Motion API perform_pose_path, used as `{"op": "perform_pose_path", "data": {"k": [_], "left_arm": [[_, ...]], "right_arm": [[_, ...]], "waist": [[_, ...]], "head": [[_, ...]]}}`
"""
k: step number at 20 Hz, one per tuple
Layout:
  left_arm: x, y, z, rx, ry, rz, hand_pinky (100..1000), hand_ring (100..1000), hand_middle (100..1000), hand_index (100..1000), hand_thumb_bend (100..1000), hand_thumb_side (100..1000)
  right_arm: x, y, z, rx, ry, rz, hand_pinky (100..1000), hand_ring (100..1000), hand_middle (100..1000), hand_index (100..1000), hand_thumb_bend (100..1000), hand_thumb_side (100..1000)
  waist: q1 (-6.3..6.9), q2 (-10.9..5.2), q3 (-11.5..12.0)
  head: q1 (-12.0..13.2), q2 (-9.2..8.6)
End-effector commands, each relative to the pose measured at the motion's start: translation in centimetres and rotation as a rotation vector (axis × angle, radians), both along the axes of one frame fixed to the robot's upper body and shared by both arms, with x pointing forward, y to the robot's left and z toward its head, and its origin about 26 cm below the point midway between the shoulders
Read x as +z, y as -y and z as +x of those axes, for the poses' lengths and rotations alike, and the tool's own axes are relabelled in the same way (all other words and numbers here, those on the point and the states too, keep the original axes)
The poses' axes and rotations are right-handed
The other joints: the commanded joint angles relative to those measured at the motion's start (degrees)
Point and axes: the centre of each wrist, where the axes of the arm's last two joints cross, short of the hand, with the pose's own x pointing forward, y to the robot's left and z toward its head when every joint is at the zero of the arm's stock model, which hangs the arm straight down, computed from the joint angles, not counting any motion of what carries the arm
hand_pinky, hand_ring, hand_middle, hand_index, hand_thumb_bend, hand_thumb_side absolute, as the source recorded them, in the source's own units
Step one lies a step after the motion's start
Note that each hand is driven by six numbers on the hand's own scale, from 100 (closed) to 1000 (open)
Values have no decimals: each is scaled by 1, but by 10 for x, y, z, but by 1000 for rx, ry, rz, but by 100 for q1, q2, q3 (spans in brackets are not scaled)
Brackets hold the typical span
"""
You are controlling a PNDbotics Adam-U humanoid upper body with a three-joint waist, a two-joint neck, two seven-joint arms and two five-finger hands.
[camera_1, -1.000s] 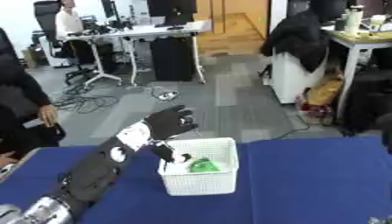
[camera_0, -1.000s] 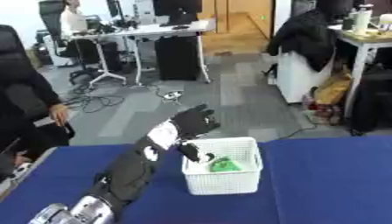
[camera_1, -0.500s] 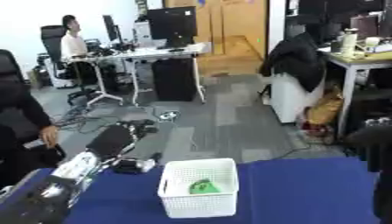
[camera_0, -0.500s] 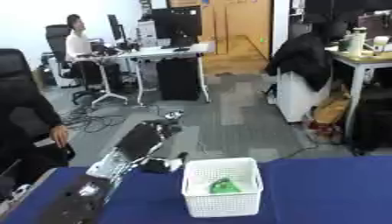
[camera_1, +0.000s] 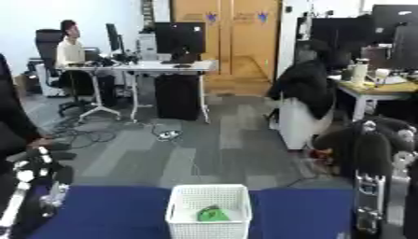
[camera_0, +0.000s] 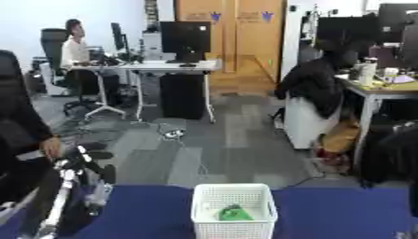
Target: Pick up objects on the table and place them in the box.
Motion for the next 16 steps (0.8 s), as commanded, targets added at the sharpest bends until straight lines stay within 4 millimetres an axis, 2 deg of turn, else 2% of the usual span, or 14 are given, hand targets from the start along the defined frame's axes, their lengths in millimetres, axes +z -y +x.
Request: {"op": "perform_pose_path", "data": {"k": [1,4,12,16], "left_arm": [[25,7,-12,-29,57,-21,271,516,614,694,127,1000],[31,11,-18,-41,64,-13,273,518,615,694,128,1000],[34,16,-22,-65,41,-3,269,519,618,696,129,1000],[33,14,-22,-59,41,-13,271,520,618,696,129,1000]], "right_arm": [[5,3,-2,-5,10,-30,100,100,100,411,215,1000],[5,3,-3,3,8,-36,100,100,100,411,212,1000],[7,0,-3,14,13,-35,100,100,100,411,214,1000],[7,0,-3,17,11,-39,100,100,100,412,214,1000]], "waist": [[9,-74,27],[29,-74,27],[25,-50,-7],[23,-48,-11]], "head": [[-91,-192],[-110,-269],[-137,-139],[-71,-94]]}}
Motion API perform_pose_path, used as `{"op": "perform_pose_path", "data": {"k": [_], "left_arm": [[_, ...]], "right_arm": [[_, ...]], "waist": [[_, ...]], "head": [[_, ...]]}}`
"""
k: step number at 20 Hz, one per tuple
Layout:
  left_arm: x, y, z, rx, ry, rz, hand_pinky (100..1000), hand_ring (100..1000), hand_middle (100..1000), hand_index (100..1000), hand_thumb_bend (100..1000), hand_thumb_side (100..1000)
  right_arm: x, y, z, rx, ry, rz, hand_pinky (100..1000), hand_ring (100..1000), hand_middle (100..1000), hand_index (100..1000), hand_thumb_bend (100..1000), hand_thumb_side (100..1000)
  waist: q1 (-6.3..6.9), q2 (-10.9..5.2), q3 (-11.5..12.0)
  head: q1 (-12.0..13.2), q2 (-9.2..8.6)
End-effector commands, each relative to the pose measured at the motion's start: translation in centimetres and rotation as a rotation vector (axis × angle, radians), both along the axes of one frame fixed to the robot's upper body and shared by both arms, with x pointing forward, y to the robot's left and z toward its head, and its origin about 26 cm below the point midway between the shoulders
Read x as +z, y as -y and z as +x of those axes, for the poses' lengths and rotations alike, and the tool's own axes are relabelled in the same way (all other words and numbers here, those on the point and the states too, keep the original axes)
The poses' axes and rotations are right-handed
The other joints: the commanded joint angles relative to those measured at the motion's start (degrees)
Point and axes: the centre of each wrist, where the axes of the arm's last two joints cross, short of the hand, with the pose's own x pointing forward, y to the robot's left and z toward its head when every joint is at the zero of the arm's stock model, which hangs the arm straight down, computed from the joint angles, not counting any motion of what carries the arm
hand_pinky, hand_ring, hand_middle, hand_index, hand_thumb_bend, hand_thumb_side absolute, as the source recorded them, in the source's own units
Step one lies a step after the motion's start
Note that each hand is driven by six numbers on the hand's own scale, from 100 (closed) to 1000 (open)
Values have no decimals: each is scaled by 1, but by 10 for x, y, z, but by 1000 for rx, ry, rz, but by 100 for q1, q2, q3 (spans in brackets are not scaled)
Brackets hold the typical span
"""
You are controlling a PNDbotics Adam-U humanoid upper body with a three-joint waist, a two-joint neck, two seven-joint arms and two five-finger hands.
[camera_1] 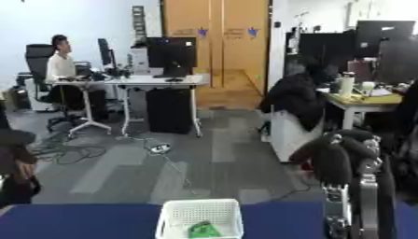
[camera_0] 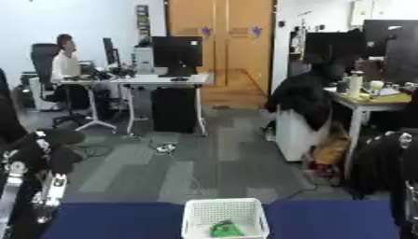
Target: Pick up objects on the table and place them in the box.
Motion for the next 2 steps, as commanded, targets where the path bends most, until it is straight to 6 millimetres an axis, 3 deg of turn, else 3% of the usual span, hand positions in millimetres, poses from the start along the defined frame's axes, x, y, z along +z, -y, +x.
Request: {"op": "perform_pose_path", "data": {"k": [1,2], "left_arm": [[10,-3,-3,2,32,8,271,520,618,697,129,1000],[9,-3,-2,4,29,9,268,519,617,697,129,1000]], "right_arm": [[7,0,-3,8,27,-7,100,100,100,411,214,1000],[7,-1,-3,10,27,-9,100,100,100,411,215,1000]], "waist": [[6,-34,-9],[8,-31,-17]], "head": [[20,41],[30,45]]}}
